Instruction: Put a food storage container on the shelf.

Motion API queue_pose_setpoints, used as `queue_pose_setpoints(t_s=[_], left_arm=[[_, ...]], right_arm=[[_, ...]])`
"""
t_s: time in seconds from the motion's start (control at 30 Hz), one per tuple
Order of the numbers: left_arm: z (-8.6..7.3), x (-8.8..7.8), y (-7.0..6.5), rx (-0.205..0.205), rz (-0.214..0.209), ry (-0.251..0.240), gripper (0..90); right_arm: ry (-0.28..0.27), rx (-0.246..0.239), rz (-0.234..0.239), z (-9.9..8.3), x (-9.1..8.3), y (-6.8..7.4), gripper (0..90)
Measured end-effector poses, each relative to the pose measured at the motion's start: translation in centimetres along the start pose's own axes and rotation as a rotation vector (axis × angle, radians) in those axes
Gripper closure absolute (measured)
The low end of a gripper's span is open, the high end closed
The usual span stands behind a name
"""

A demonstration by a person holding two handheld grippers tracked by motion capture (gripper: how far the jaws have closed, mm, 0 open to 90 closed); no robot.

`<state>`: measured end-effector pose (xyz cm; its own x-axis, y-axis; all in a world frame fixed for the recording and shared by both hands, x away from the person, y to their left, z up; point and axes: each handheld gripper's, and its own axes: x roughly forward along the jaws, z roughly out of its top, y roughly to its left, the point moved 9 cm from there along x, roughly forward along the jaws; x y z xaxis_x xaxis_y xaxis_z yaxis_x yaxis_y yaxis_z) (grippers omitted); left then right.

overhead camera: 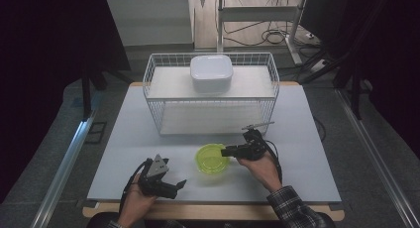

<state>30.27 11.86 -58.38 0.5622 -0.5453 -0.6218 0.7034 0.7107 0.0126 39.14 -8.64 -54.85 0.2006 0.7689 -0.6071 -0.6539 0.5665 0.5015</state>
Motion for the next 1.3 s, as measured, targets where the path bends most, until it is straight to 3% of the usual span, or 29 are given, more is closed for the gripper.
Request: queue_pose_setpoints(t_s=[0.23,0.53,0.7,1.0,1.3], left_arm=[[0.0,0.0,0.0,0.002,0.0,0.0,3.3],[0.0,-0.1,0.0,0.002,0.002,-0.001,3.4],[0.1,-0.1,0.1,0.0,0.004,-0.005,3.4],[0.1,-0.2,0.1,-0.012,0.004,-0.014,3.4],[0.2,-0.3,0.2,-0.014,0.003,-0.017,3.3]], right_arm=[[0.018,0.085,0.052,-0.2,0.2,-0.3,79.4],[0.003,0.119,0.109,0.2,-0.1,0.6,81.9],[-0.011,0.121,0.101,0.4,-0.4,0.6,82.2],[-0.06,0.135,0.131,1.4,-1.8,1.1,82.3],[-0.107,0.12,0.137,2.8,-3.4,1.9,82.3]])
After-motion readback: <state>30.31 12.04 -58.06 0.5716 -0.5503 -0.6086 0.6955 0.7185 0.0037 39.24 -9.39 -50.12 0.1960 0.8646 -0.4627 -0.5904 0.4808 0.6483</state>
